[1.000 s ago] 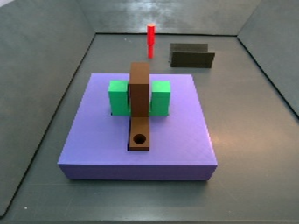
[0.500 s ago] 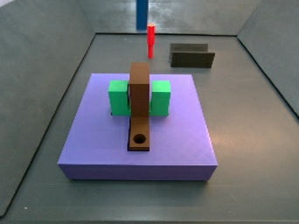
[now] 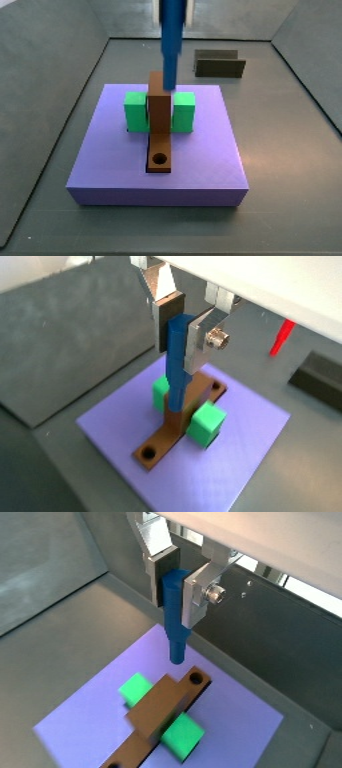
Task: Pick up the blue object. Move up. Move to above the board. Insert the blue object.
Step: Insert the blue object.
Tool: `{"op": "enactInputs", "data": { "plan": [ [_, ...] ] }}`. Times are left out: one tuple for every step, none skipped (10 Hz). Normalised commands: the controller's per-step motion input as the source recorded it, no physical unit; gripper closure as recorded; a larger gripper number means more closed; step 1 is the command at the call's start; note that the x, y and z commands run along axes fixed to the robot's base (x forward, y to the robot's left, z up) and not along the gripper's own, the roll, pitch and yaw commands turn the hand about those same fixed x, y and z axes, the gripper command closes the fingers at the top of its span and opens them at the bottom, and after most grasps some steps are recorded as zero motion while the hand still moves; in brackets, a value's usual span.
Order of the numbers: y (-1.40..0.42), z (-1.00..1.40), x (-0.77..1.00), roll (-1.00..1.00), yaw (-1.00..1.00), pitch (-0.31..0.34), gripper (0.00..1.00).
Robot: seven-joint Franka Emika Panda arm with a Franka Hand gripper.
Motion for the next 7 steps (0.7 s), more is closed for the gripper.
{"op": "enactInputs", "data": {
  "plan": [
    [-0.39, -0.45, 0.09, -0.02, 0.0, -0.046, 1.0],
    [-0.27, -0.43, 0.0, 0.12, 0.0, -0.027, 1.0],
    [-0.1, -0.47, -0.17, 0.28, 0.1, -0.026, 1.0],
    [-0.1, -0.52, -0.18, 0.26, 0.1, -0.06, 1.0],
    [-0.16, -0.5, -0.03, 0.21, 0.06, -0.063, 1.0],
    [-0.2, -0.43, 0.0, 0.11, 0.0, -0.011, 1.0],
    [-0.19, -0.37, 0.14, 0.03, 0.0, 0.0, 1.0]
  ]
}}
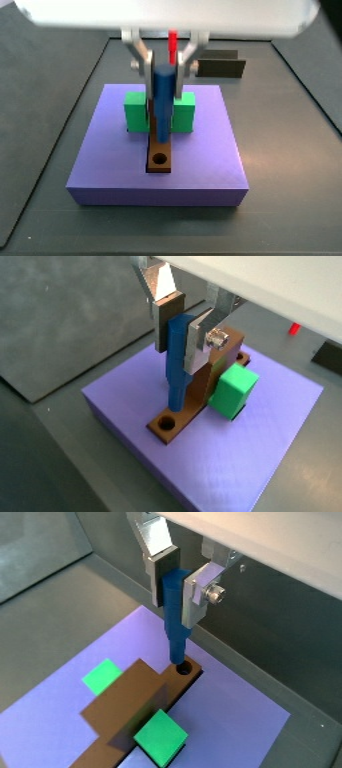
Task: Pick up the blue object. Move up. Move to above the board. Insert the blue object.
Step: Insert the blue object.
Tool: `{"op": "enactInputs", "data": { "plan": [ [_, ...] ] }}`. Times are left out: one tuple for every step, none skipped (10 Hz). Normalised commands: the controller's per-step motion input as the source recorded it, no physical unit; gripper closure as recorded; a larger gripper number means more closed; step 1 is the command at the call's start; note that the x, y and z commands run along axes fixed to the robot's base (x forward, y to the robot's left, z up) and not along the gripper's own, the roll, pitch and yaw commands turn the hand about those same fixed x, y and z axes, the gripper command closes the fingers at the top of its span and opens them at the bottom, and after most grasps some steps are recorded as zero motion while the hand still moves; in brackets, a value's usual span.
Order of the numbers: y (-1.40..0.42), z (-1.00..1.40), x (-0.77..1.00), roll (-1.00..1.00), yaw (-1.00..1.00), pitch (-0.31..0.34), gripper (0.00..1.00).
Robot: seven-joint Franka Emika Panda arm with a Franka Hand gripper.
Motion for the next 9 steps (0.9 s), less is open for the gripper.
{"op": "enactInputs", "data": {
  "plan": [
    [-0.12, -0.25, 0.16, 0.01, 0.0, 0.0, 1.0],
    [-0.07, -0.18, 0.05, 0.0, 0.0, 0.0, 1.0],
    [-0.05, -0.17, 0.0, 0.0, 0.0, 0.0, 1.0],
    [-0.03, -0.19, 0.0, 0.0, 0.0, 0.0, 1.0],
    [-0.03, -0.24, 0.0, 0.0, 0.0, -0.021, 1.0],
    [-0.04, -0.24, 0.0, 0.0, 0.0, -0.023, 1.0],
    [-0.04, -0.23, 0.0, 0.0, 0.0, -0.016, 1.0],
    [-0.04, -0.23, 0.0, 0.0, 0.0, -0.023, 1.0],
    [-0.04, -0.21, 0.0, 0.0, 0.0, -0.007, 1.0]
  ]
}}
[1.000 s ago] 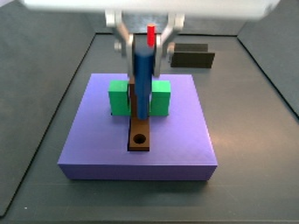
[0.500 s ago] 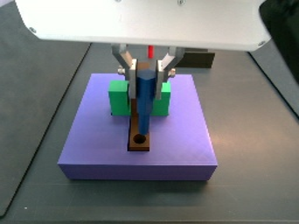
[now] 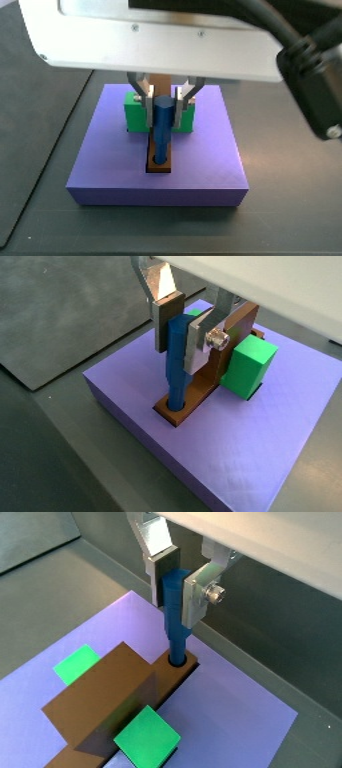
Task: Pick up the blue object. Move up. Move to above the board. Insert the blue object.
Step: Insert the blue object.
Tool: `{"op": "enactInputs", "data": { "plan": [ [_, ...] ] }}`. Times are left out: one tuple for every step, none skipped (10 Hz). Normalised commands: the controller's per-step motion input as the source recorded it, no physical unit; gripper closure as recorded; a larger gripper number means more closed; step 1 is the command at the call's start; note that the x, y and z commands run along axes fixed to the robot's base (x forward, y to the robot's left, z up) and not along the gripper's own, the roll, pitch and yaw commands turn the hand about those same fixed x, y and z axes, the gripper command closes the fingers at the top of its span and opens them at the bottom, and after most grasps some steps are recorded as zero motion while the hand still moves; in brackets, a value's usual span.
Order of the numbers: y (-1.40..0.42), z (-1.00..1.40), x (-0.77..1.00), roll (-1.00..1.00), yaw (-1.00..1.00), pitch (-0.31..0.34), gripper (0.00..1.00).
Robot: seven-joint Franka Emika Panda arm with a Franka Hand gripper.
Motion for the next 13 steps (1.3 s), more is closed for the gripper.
{"op": "enactInputs", "data": {
  "plan": [
    [-0.03, -0.22, 0.0, 0.0, 0.0, -0.014, 1.0],
    [0.0, -0.31, 0.06, 0.0, 0.0, 0.0, 1.0],
    [0.0, -0.42, 0.17, 0.05, 0.0, 0.0, 1.0],
    [0.0, -0.43, 0.15, 0.11, 0.0, 0.0, 1.0],
    [0.0, -0.42, 0.02, 0.12, 0.0, 0.0, 1.0],
    [0.0, -0.41, 0.0, 0.12, 0.0, 0.0, 1.0],
    [0.0, -0.43, -0.11, 0.13, 0.0, -0.04, 1.0],
    [0.0, -0.45, -0.13, 0.11, -0.01, -0.037, 1.0],
    [0.0, -0.27, -0.11, 0.1, -0.03, 0.0, 1.0],
    [0.0, -0.2, -0.11, 0.09, -0.05, 0.0, 1.0],
    [0.0, -0.38, -0.11, 0.02, -0.04, -0.029, 1.0],
    [0.0, -0.28, 0.0, 0.03, -0.04, 0.0, 1.0],
    [0.0, 0.0, 0.0, 0.0, 0.0, 0.0, 1.0]
  ]
}}
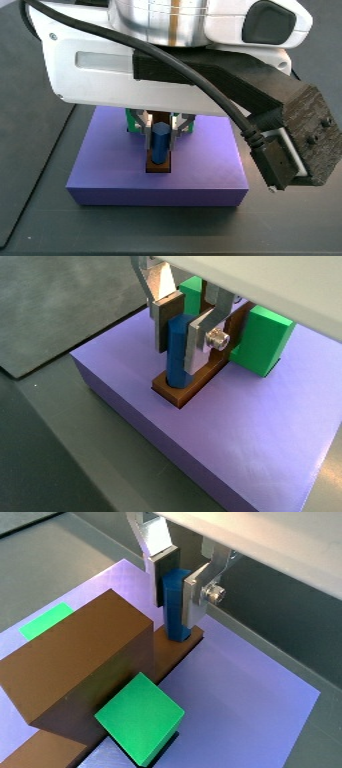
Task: Pick up the blue object. Move up. Move to above the board. Insert the blue object.
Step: Insert the blue object.
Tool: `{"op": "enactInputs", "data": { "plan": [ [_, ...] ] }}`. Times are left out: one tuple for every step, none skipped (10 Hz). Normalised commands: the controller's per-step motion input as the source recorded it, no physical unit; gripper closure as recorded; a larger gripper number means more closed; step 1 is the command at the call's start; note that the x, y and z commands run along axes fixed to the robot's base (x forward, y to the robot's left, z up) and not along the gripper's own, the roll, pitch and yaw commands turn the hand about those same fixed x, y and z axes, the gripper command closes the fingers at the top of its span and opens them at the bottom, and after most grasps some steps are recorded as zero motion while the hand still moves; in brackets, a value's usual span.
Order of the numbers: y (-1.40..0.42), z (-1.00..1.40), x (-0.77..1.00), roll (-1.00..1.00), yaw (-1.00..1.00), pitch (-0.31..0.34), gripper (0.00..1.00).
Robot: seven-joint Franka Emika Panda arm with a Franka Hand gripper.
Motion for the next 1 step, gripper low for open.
{"op": "enactInputs", "data": {
  "plan": [
    [0.0, 0.0, 0.0, 0.0, 0.0, 0.0, 1.0]
  ]
}}
